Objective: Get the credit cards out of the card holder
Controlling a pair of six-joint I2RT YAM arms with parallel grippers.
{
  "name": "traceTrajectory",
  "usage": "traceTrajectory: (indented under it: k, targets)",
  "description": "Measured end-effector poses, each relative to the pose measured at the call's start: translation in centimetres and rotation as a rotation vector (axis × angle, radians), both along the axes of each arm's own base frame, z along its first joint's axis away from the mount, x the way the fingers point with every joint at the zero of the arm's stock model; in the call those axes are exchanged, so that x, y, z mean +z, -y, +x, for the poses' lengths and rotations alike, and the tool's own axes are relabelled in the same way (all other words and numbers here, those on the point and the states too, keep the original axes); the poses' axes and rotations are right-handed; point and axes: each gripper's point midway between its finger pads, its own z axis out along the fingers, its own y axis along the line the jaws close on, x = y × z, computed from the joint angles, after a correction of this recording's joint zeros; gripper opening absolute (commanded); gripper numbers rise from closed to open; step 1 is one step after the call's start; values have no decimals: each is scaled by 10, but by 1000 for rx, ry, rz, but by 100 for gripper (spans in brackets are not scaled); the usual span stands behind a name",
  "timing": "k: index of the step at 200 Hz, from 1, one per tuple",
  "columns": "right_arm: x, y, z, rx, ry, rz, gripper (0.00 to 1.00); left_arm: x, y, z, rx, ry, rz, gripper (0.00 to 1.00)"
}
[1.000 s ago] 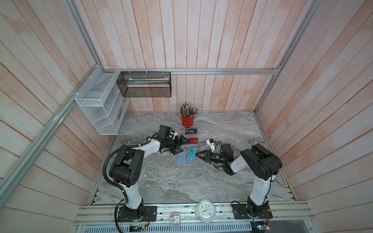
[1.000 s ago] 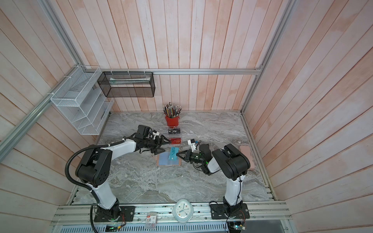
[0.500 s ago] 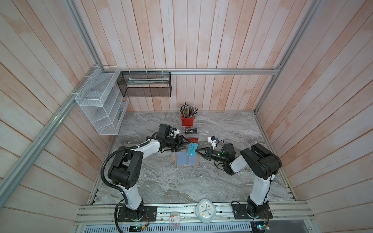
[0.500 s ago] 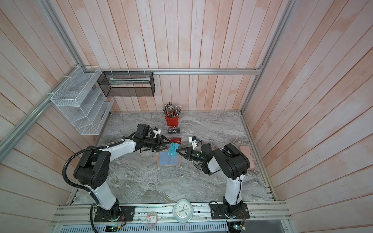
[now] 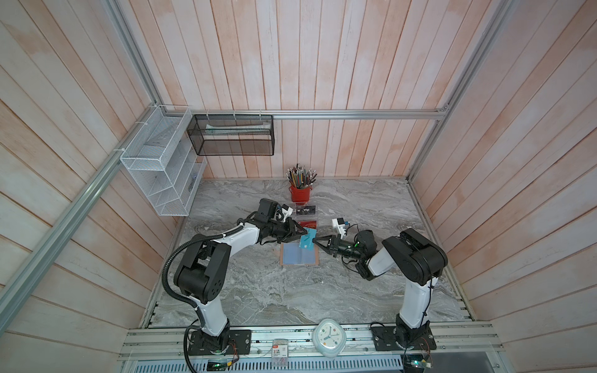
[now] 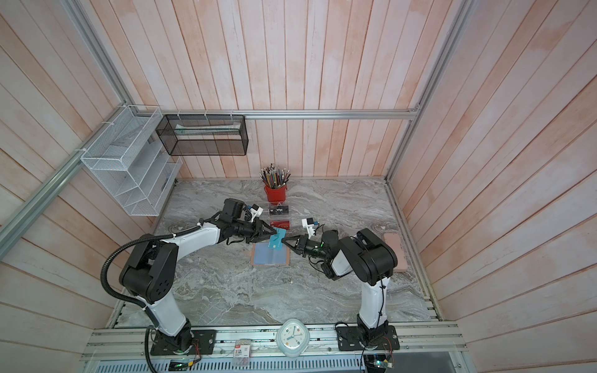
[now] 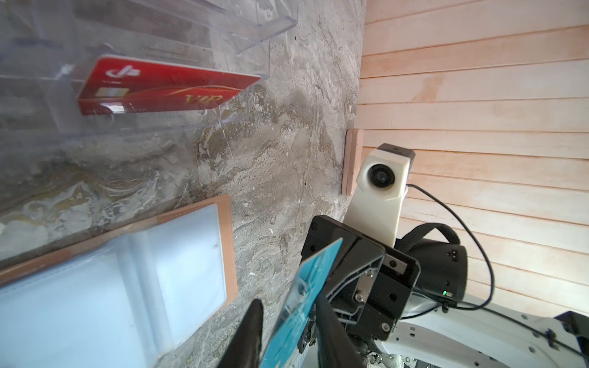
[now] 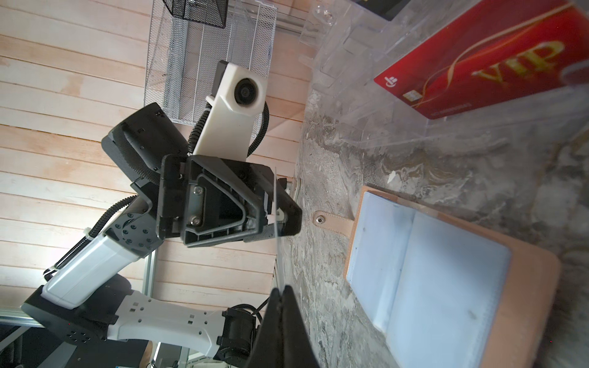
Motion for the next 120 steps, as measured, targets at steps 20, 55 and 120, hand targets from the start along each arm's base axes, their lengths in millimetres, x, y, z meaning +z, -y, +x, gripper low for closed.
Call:
traceTrajectory:
  k: [20, 55, 120]
  targets:
    - [2, 0, 0, 4, 4, 9, 0, 1, 1, -1, -7, 0, -5, 26]
    - [2, -1, -1, 12, 1, 23, 0, 2, 3, -4, -22, 3, -13, 26]
    - [-1, 3, 3, 4, -45, 59, 0, 8, 6, -5, -49, 31, -36, 10]
